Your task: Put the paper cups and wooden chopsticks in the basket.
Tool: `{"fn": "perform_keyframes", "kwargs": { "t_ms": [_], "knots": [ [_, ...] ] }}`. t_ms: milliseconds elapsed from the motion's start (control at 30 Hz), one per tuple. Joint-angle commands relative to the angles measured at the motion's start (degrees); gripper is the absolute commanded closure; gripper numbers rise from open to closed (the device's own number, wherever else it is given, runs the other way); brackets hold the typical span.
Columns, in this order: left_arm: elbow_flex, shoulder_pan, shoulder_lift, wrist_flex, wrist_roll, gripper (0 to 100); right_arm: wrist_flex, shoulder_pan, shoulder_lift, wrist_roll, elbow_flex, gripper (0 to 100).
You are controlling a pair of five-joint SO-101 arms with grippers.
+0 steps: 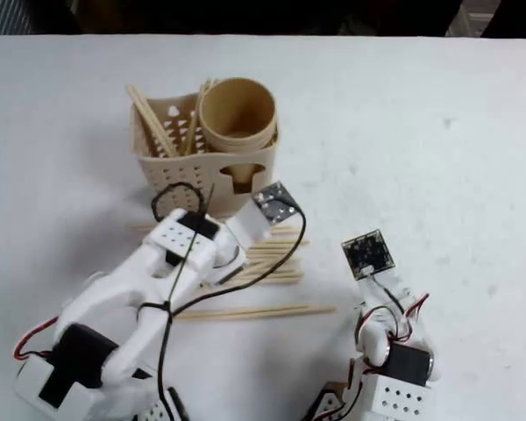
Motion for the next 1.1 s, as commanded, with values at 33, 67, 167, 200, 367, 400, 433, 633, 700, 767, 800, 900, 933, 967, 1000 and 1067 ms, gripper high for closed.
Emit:
{"fn": "perform_keyframes", "kwargs": {
  "t_ms": [33,67,167,200,367,400,433,633,700,767,800,900,933,967,1000,1067],
  "knots": [
    [0.00,0.75,-1.36,-1.05,-0.53,98,0.13,-0.75,-0.57,0.44,0.53,96.6],
    [0.00,0.75,-1.36,-1.14,-0.26,98,0.13,-0.75,-0.57,0.44,0.53,96.6],
    [0.00,0.75,-1.45,-1.14,-0.09,98,0.13,-0.75,-0.57,0.44,0.53,96.6],
    [0.00,0.75,-1.45,-1.14,-0.09,98,0.13,-0.75,-0.57,0.44,0.53,96.6],
    [-0.09,0.75,-1.45,-1.14,-0.09,98,0.13,-0.75,-0.57,0.44,0.53,96.6],
    [-0.18,0.75,-1.45,-1.14,-0.09,98,0.13,-0.75,-0.57,0.44,0.53,96.6],
    [-0.26,0.75,-1.45,-1.14,-0.09,98,0.13,-0.75,-0.57,0.44,0.53,96.6],
    [4.92,0.75,-10.95,-2.64,0.00,98,0.13,-0.75,-0.57,0.44,0.53,96.6],
    [8.70,0.75,-16.48,-4.40,0.00,98,0.13,-0.75,-0.57,0.44,0.53,96.6],
    [11.78,0.75,-22.02,-5.27,0.00,98,0.13,-0.75,-0.57,0.44,0.53,96.6],
    [12.84,0.75,-24.40,-5.27,0.00,98,0.13,-0.75,-0.57,0.44,0.53,96.6],
    [14.68,0.92,-29.14,-5.01,0.18,97,0.13,-0.75,-0.57,0.44,0.53,96.6],
    [14.95,0.92,-29.49,-5.10,0.18,97,0.13,-0.75,-0.57,0.44,0.53,96.6],
    [14.95,1.10,-29.41,-5.19,0.18,95,0.13,-0.75,-0.57,0.44,0.53,96.6],
    [14.95,1.19,-29.14,-5.19,0.18,93,0.13,-0.75,-0.57,0.44,0.53,96.6],
    [14.59,1.19,-28.00,-5.27,0.18,89,0.13,-0.75,-0.57,0.44,0.53,96.6]
  ]
}}
